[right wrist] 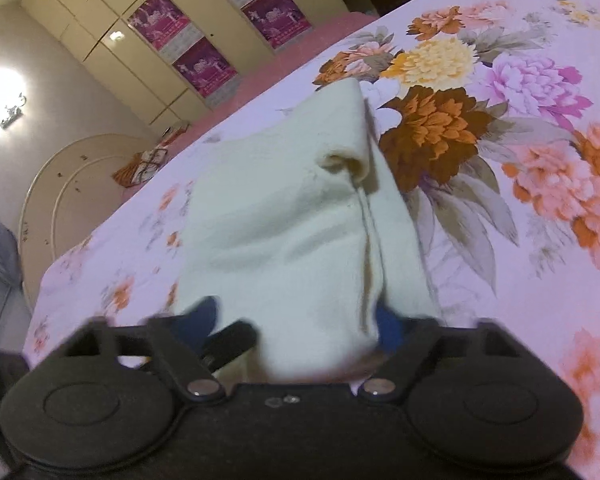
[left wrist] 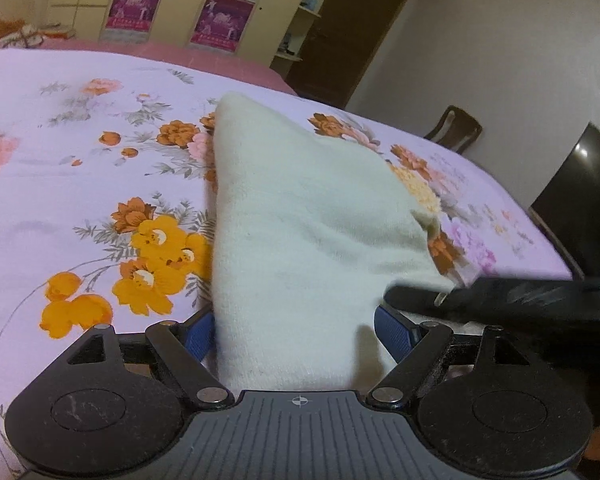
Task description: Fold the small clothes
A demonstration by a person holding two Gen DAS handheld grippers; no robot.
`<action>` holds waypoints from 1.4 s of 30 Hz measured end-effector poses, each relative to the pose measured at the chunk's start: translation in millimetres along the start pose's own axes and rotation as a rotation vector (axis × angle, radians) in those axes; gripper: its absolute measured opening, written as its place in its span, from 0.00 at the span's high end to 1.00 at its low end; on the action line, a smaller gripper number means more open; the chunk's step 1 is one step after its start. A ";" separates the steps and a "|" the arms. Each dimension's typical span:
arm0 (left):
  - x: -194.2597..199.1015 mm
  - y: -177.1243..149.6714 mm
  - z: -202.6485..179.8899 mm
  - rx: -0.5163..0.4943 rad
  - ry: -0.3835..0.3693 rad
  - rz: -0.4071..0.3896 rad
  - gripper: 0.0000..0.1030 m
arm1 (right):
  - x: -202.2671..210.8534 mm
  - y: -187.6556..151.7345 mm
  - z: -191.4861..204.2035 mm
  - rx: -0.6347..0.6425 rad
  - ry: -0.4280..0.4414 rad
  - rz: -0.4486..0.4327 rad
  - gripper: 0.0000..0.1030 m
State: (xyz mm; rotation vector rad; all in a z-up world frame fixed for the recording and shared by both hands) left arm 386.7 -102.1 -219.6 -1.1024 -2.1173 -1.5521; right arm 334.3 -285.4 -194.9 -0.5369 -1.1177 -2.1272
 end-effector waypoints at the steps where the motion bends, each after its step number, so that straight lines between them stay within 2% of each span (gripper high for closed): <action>1: 2.9 2.9 1.9 0.018 0.000 -0.006 0.21 | -3.7 1.6 -0.1 0.024 -0.028 0.005 0.87; 2: 6.4 6.5 3.9 0.032 0.001 -0.023 0.21 | -5.2 4.0 0.0 0.055 -0.061 0.006 0.91; 4: 11.1 14.9 6.0 0.044 0.004 -0.064 0.21 | 5.2 10.7 4.9 0.123 -0.082 -0.024 0.92; 7: 2.9 13.9 5.8 0.038 0.002 -0.034 0.21 | 35.5 23.3 7.0 0.218 -0.139 -0.103 0.92; 9: -8.4 5.0 5.4 0.021 0.020 0.003 0.21 | 34.0 19.1 -11.3 0.195 -0.176 -0.066 0.92; 10: -9.3 2.0 2.0 -0.030 0.034 -0.020 0.21 | 25.3 13.5 -20.2 0.184 -0.187 -0.026 0.92; 11: -9.9 -0.2 -1.8 -0.073 0.048 -0.015 0.21 | 12.4 3.3 -27.4 0.163 -0.167 0.051 0.92; 12: -9.1 -1.0 -4.0 -0.097 0.052 -0.009 0.21 | 11.1 1.4 -28.0 0.158 -0.159 0.047 0.91; 14: -5.0 2.5 -0.7 -0.054 0.032 0.008 0.21 | 16.7 8.7 -23.5 0.167 -0.166 0.023 0.80; 15: -1.6 7.3 2.2 -0.015 0.025 0.007 0.21 | 22.5 15.2 -22.8 0.157 -0.160 -0.003 0.70; 16: 1.2 14.3 4.8 0.014 0.023 -0.006 0.21 | 28.2 21.8 -22.6 0.147 -0.149 -0.030 0.66; 18: -1.3 30.5 7.4 0.024 0.032 -0.027 0.21 | 32.5 37.2 -24.7 0.132 -0.151 -0.069 0.51; 27: -63.1 77.0 30.8 0.159 0.060 -0.002 0.21 | -28.4 100.7 -39.7 -0.046 -0.064 -0.069 0.44; 28: -69.1 80.3 32.7 0.174 0.065 -0.005 0.21 | -37.9 105.7 -41.3 -0.042 -0.075 -0.061 0.46; 29: -73.8 83.5 35.0 0.194 0.070 -0.009 0.21 | -45.7 106.6 -40.7 -0.021 -0.084 -0.050 0.53; 30: -76.8 87.0 36.3 0.206 0.074 -0.013 0.21 | -54.0 107.8 -38.7 0.020 -0.092 -0.039 0.69; 33: -84.8 99.9 41.3 0.228 0.089 -0.044 0.21 | -55.2 111.5 -17.0 0.217 -0.135 -0.095 0.82; 34: -87.2 103.0 45.5 0.236 0.093 -0.049 0.21 | -52.3 112.4 -8.6 0.290 -0.139 -0.125 0.84; 36: -97.0 108.7 50.8 0.239 0.096 -0.053 0.20 | -57.0 112.3 -12.2 0.328 -0.165 -0.119 0.84; 37: -100.4 111.5 50.4 0.225 0.104 -0.059 0.19 | -65.7 109.9 -22.8 0.318 -0.195 -0.084 0.82; 40: -99.1 119.3 50.3 0.259 0.112 -0.067 0.18 | -64.4 111.5 -36.9 0.286 -0.204 -0.104 0.64; 42: -92.5 127.9 48.5 0.245 0.115 -0.114 0.18 | -55.8 117.6 -39.0 0.259 -0.227 -0.128 0.52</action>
Point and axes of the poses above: each gripper's, at about its wrist camera, not at the fingertips, and x roughly against the way its jaws point, z to its left, y to its top, the point moved 8 cm from there along -x, roughly the way its jaws point, and after that the axes turned 3 degrees about y, right-handed, at the moved point
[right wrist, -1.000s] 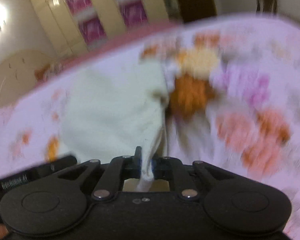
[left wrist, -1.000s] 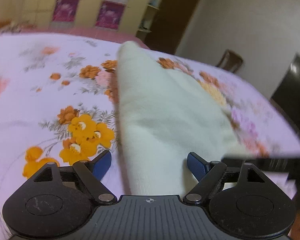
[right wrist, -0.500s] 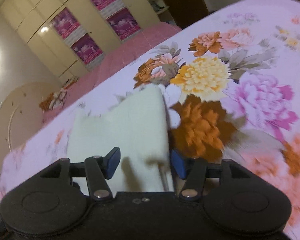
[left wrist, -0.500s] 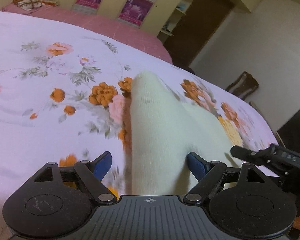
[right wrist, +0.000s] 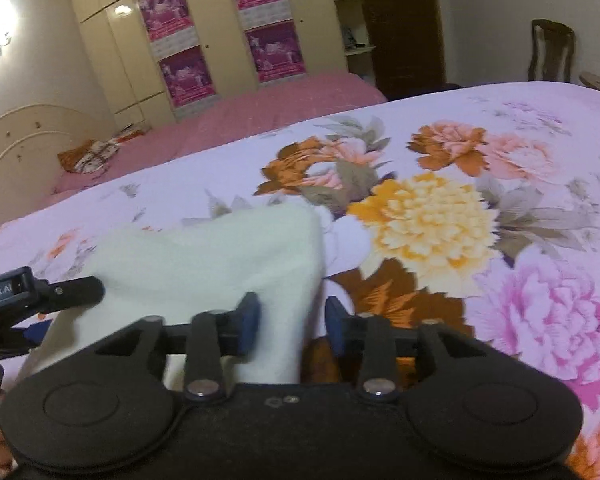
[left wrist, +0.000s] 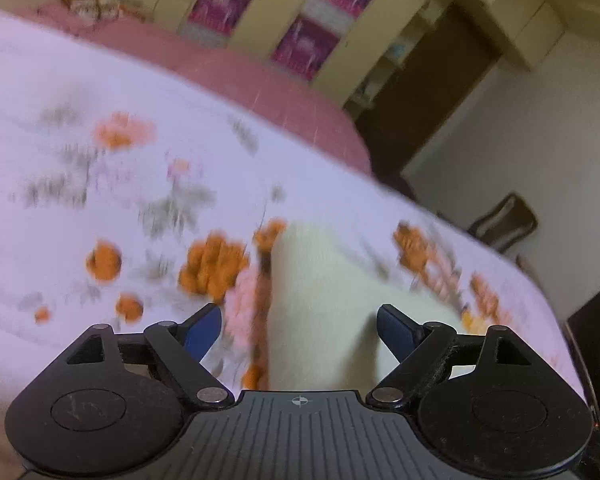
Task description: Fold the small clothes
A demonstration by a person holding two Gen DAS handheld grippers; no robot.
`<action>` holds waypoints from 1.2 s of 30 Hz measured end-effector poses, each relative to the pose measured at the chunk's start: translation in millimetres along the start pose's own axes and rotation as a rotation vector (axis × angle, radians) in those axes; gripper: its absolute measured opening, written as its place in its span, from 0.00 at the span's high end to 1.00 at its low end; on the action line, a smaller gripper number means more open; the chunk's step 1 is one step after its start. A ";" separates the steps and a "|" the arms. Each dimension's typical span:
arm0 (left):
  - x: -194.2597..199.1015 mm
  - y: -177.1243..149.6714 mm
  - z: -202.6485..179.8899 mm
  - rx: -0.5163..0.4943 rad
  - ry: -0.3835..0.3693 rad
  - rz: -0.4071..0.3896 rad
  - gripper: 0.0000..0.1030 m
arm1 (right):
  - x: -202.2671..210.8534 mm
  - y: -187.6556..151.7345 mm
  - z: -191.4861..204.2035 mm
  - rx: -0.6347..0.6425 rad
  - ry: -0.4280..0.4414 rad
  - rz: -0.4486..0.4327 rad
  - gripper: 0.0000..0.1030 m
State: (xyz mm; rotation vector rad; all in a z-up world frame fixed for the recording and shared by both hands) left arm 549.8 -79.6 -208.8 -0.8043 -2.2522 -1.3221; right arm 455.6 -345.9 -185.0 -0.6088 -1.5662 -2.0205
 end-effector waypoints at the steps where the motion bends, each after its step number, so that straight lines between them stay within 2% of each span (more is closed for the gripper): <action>1: -1.7 2.8 -1.2 -0.022 0.014 -0.008 0.18 | 5.4 4.9 -0.9 -0.010 -0.007 -0.026 0.53; 4: -21.9 4.2 4.3 -0.007 0.044 0.049 0.18 | 13.9 22.9 16.0 0.046 0.006 -0.088 0.57; 6: -29.6 4.1 2.0 -0.035 0.060 0.042 0.18 | 8.0 29.1 29.6 0.099 0.015 -0.092 0.60; 8: -34.5 3.2 -2.6 -0.076 0.077 0.039 0.15 | -5.0 28.0 38.8 0.146 0.010 -0.070 0.61; 10: -34.6 1.8 -4.4 -0.100 0.085 0.040 0.14 | -33.4 16.9 35.1 0.203 -0.054 0.029 0.62; 11: -32.0 1.5 -4.0 -0.096 0.083 0.044 0.14 | -43.1 12.2 28.9 0.195 -0.059 0.052 0.61; 12: -27.5 1.3 -3.1 -0.087 0.079 0.048 0.14 | -42.6 14.3 23.5 0.162 -0.050 0.040 0.57; 14: -13.6 -2.0 -1.0 -0.091 0.071 0.043 0.14 | -35.2 19.2 18.8 0.125 -0.049 0.051 0.59; 17: 14.1 -14.9 2.1 -0.105 0.048 0.035 0.14 | -2.7 21.2 21.1 0.103 -0.010 0.010 0.60; 21: 37.7 -43.1 7.6 -0.099 0.023 0.050 0.14 | 29.9 -5.4 33.5 0.141 0.038 -0.005 0.61; 23: 39.8 -53.5 9.7 -0.095 0.019 0.051 0.14 | 36.2 -24.0 38.6 0.168 0.026 0.015 0.61; 25: 42.3 -57.1 7.7 -0.097 0.033 0.046 0.14 | 29.7 -38.5 35.6 0.204 -0.024 0.036 0.60; 28: 51.1 -60.6 3.3 -0.107 0.020 0.075 0.14 | 34.0 -33.2 34.2 0.163 -0.028 0.044 0.59; 31: 62.2 -69.1 6.4 -0.116 0.019 0.086 0.14 | 56.1 -29.8 38.8 0.139 0.001 0.019 0.59; 33: 65.6 -78.0 7.5 -0.131 0.023 0.094 0.14 | 67.9 -42.0 40.3 0.124 0.015 0.032 0.60; 36: 69.2 -86.3 2.8 -0.205 0.041 0.088 0.14 | 70.1 -70.4 37.0 0.134 -0.005 0.095 0.60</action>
Point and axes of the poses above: each gripper's, at about its wrist camera, not at the fingertips, and x roughly against the way its jaws point, z to its left, y to its top, the point moved 8 cm from there along -x, roughly the way its jaws point, and after that the axes turned 3 degrees about y, right-handed, at the moved point
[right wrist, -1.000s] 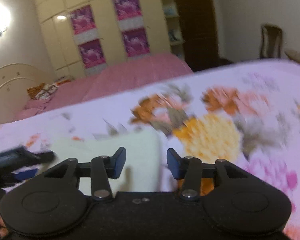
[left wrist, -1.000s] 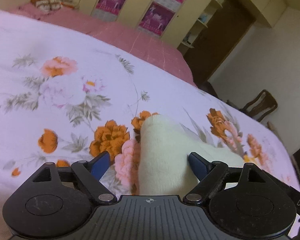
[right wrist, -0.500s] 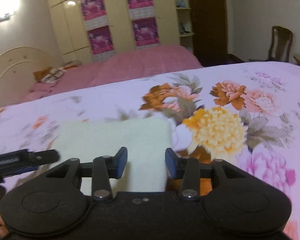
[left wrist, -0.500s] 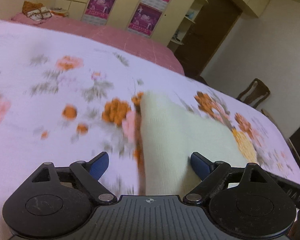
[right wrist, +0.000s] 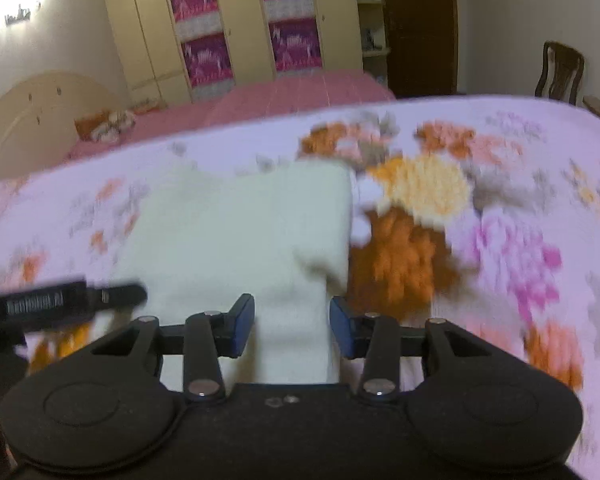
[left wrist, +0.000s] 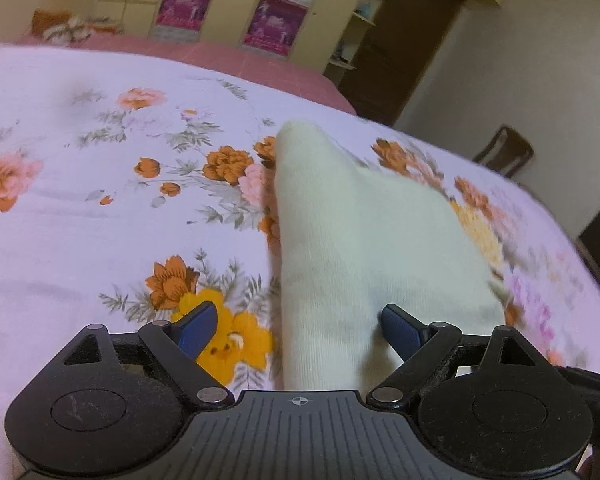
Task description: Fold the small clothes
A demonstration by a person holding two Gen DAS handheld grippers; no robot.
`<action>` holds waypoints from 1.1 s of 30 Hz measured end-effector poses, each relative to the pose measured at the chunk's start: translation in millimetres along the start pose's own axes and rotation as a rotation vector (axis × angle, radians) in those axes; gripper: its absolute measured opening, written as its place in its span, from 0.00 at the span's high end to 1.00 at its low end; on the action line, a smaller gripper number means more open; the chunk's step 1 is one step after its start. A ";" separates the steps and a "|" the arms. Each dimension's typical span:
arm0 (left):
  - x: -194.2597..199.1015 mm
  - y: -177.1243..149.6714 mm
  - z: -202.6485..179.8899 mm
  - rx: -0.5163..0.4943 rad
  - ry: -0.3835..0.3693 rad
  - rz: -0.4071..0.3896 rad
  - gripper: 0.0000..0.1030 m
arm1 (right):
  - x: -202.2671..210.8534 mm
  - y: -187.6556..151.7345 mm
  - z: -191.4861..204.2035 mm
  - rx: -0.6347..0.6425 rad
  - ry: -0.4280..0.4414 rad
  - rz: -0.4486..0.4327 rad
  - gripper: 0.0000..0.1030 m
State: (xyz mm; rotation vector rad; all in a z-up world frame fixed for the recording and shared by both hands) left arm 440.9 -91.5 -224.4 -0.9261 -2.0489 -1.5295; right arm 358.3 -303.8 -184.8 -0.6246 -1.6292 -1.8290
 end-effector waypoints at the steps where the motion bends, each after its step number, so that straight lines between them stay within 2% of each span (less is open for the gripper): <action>1: 0.5 -1.7 -1.7 -0.023 0.007 -0.002 0.14 | -4.0 -8.0 -1.7 -0.002 -0.007 0.024 0.60; 14: 13.9 -14.3 -11.3 -0.111 0.068 0.044 0.14 | 18.5 -33.3 -3.2 -0.047 -0.015 0.059 0.62; 19: 23.1 -21.8 -13.0 -0.116 0.062 0.061 0.14 | 31.7 -39.2 -0.1 -0.018 -0.026 0.054 0.87; 26: 27.5 -30.4 -17.4 -0.159 0.064 0.069 0.14 | 30.3 -47.4 -1.9 0.011 -0.068 0.069 0.88; 33: 35.8 -24.1 -10.2 -0.101 0.028 0.106 0.14 | 35.0 -48.3 -5.5 0.001 -0.076 0.094 0.88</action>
Point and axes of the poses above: each gripper's, at about its wrist camera, not at the fingertips, and x roughly against the way its jaws point, z to its left, y to its top, the point moved 8 cm from there along -x, roughly the way its jaws point, and after that the axes turned 3 degrees about y, right-handed, at the moved point
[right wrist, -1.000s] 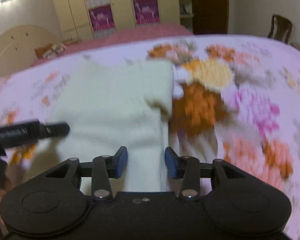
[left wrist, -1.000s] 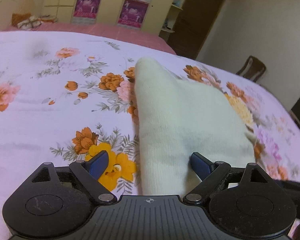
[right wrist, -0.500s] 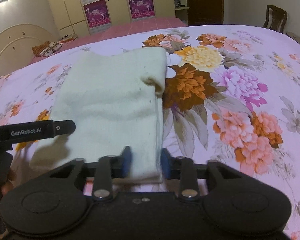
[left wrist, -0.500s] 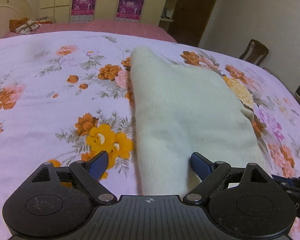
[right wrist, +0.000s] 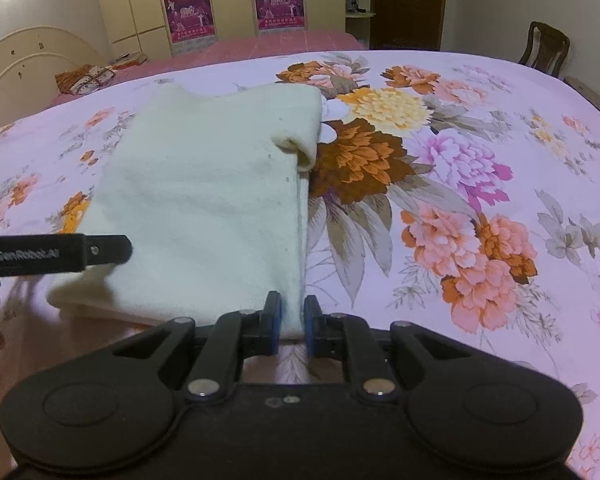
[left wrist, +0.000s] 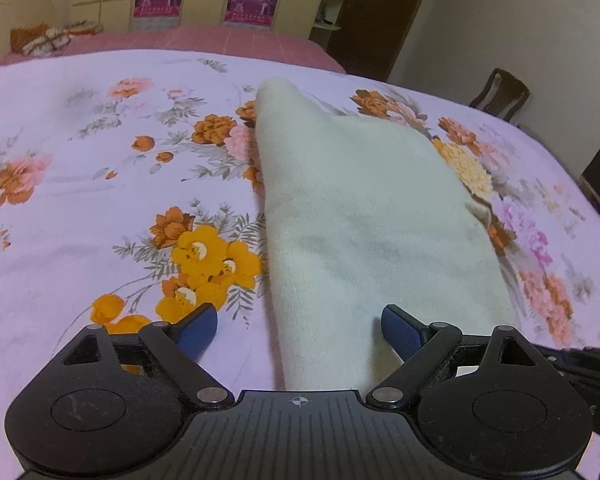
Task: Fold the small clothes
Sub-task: 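Grasp the edge of the folded stack with the right gripper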
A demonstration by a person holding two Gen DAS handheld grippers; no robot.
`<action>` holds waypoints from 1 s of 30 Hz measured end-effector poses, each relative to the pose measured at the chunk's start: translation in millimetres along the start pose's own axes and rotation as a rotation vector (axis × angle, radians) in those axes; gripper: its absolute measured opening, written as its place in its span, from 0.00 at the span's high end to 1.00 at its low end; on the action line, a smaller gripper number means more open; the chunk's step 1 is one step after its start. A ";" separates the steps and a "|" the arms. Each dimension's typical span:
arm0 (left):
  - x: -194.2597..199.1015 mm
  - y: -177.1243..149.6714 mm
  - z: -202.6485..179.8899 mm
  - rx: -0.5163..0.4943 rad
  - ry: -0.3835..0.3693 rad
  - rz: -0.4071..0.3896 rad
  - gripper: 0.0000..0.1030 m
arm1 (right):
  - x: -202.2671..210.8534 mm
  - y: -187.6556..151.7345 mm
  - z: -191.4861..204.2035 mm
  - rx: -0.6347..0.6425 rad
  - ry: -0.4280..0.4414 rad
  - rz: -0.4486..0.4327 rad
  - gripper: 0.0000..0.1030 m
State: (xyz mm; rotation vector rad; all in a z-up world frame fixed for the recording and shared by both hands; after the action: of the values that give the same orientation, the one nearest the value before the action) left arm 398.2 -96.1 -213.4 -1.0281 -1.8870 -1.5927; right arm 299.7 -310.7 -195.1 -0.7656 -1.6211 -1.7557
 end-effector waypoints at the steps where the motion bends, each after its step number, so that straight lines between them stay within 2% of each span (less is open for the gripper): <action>1: 2.2 1.4 1.4 0.009 -0.008 -0.001 0.14 | 0.4 0.7 -0.1 0.000 0.000 0.005 0.88; 5: 7.8 8.2 5.0 0.017 -0.020 -0.018 0.14 | 8.0 5.2 -1.5 -0.037 0.040 -0.011 0.87; 10: 1.0 0.8 8.0 0.004 -0.007 0.005 0.14 | 13.7 5.9 -3.7 -0.092 0.100 -0.016 0.78; 17: -2.8 -2.4 3.8 -0.022 0.001 0.001 0.14 | 5.8 -1.8 -3.6 -0.118 0.101 -0.001 0.77; 19: -2.8 -2.3 3.0 -0.023 0.003 0.000 0.14 | 5.4 -1.7 -0.4 -0.083 0.084 -0.003 0.87; 22: -2.0 -1.2 1.7 -0.015 -0.009 0.003 0.14 | 9.9 -1.7 1.6 0.009 0.024 -0.022 0.93; 24: -1.6 1.2 2.2 0.003 -0.021 0.006 0.14 | 1.4 -8.3 -16.2 -0.017 -0.052 0.018 0.99; 26: -1.4 4.4 4.1 0.023 -0.032 0.003 0.14 | 2.1 -10.4 -26.9 -0.076 -0.009 0.028 0.99; 27: -2.3 6.6 4.7 0.031 -0.031 0.002 0.14 | 6.9 -6.1 -27.7 -0.091 0.013 0.017 0.98; 29: -1.3 12.9 5.9 0.049 -0.035 -0.012 0.14 | 17.5 8.5 -29.7 -0.124 0.038 -0.040 0.86; 30: -1.2 16.5 5.3 0.049 -0.033 -0.022 0.14 | 19.4 17.4 -30.1 -0.148 0.064 -0.063 0.77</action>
State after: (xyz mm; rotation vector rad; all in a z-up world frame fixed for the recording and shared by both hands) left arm 412.5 -90.4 -205.1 -1.0219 -1.9557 -1.5427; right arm 300.6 -342.8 -171.5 -0.7249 -1.5008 -1.9416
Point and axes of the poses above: each gripper's, at about its wrist camera, not at the fingertips, and x roughly against the way its jaws point, z to its left, y to its top, the point moved 8 cm from there along -x, roughly the way its jaws point, and after that the axes turned 3 degrees about y, right-handed, at the moved point
